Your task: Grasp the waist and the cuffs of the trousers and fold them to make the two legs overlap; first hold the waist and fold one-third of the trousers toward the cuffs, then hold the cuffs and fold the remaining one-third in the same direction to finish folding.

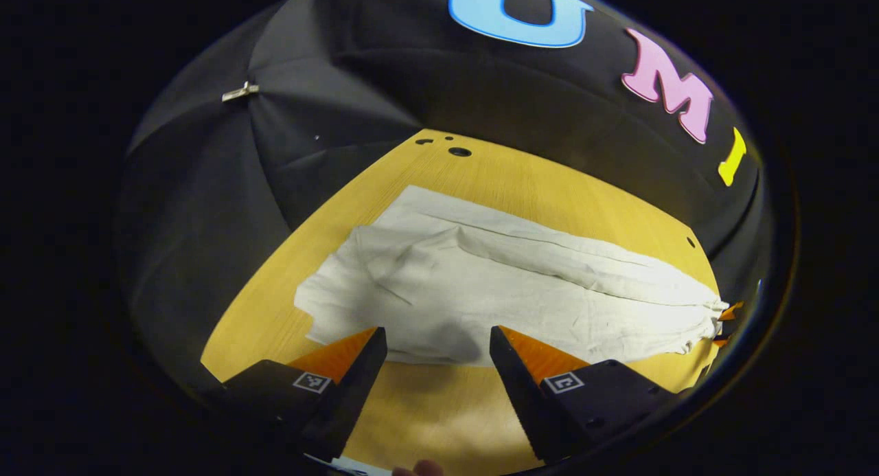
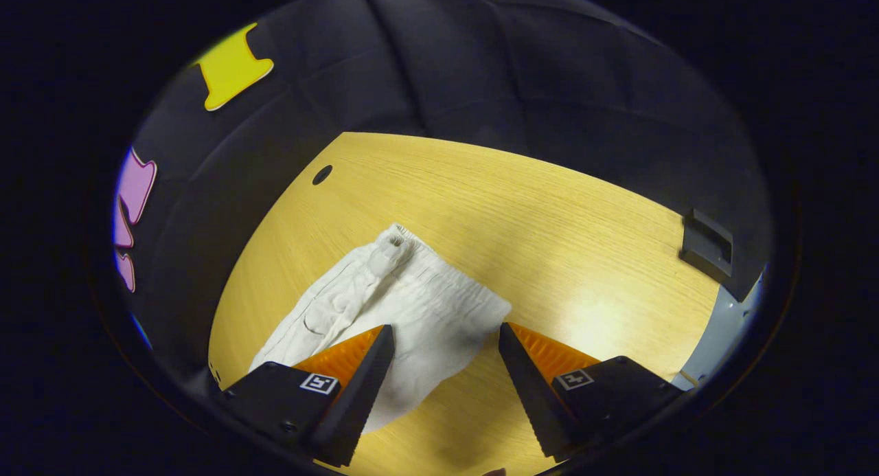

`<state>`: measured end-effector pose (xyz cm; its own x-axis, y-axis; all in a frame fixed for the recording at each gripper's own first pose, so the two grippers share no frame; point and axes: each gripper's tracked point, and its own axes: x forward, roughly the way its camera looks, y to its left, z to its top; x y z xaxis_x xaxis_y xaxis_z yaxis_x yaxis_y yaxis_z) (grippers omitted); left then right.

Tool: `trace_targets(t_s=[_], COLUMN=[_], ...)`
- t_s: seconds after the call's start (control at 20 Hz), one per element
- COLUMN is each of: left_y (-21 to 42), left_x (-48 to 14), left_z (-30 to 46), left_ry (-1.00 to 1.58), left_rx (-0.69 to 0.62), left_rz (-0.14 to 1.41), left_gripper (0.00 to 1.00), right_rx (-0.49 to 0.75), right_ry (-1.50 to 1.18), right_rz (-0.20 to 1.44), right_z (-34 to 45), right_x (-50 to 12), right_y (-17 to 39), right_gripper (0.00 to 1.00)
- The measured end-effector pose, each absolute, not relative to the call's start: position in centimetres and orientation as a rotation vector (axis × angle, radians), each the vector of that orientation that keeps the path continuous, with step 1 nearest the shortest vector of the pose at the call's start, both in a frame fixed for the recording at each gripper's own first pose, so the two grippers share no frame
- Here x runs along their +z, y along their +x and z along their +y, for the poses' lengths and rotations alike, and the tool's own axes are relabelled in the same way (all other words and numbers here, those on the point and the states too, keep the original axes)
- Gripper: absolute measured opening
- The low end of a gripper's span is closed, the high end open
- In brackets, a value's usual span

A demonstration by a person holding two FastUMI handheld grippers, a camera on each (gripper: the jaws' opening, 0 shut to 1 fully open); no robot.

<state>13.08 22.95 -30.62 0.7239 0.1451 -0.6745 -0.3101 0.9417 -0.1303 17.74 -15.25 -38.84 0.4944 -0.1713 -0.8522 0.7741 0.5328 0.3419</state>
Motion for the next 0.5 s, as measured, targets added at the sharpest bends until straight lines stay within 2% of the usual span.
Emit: trace_targets(t_s=[0.2, 0.3, 0.35, 0.4, 0.45, 0.5], left_y=[11.8, 11.4, 11.5, 11.4, 11.2, 10.9], left_x=[-31.8, -32.1, -32.6, -32.9, -33.2, -33.3], left_z=[23.7, 23.1, 23.0, 22.8, 22.8, 22.7], left_ry=[-0.341, -0.437, -0.484, -0.530, -0.570, -0.604], left_rx=[0.278, 0.281, 0.291, 0.301, 0.312, 0.320], left_rz=[0.741, 0.752, 0.756, 0.763, 0.767, 0.770], left_gripper=[0.96, 0.96, 0.96, 0.96, 0.92, 0.96], right_rx=[-0.760, -0.801, -0.795, -0.795, -0.799, -0.797], right_ry=[0.805, 0.799, 0.804, 0.827, 0.891, 0.956], right_rz=[0.880, 0.889, 0.895, 0.894, 0.874, 0.839], right_z=[-15.8, -16.2, -16.1, -16.0, -15.7, -15.6], right_x=[-39.0, -39.2, -39.6, -39.8, -39.7, -39.6], right_y=[17.5, 17.7, 17.7, 17.7, 18.0, 18.6], right_gripper=[0.98, 0.92, 0.85, 0.72, 0.41, 0.29])
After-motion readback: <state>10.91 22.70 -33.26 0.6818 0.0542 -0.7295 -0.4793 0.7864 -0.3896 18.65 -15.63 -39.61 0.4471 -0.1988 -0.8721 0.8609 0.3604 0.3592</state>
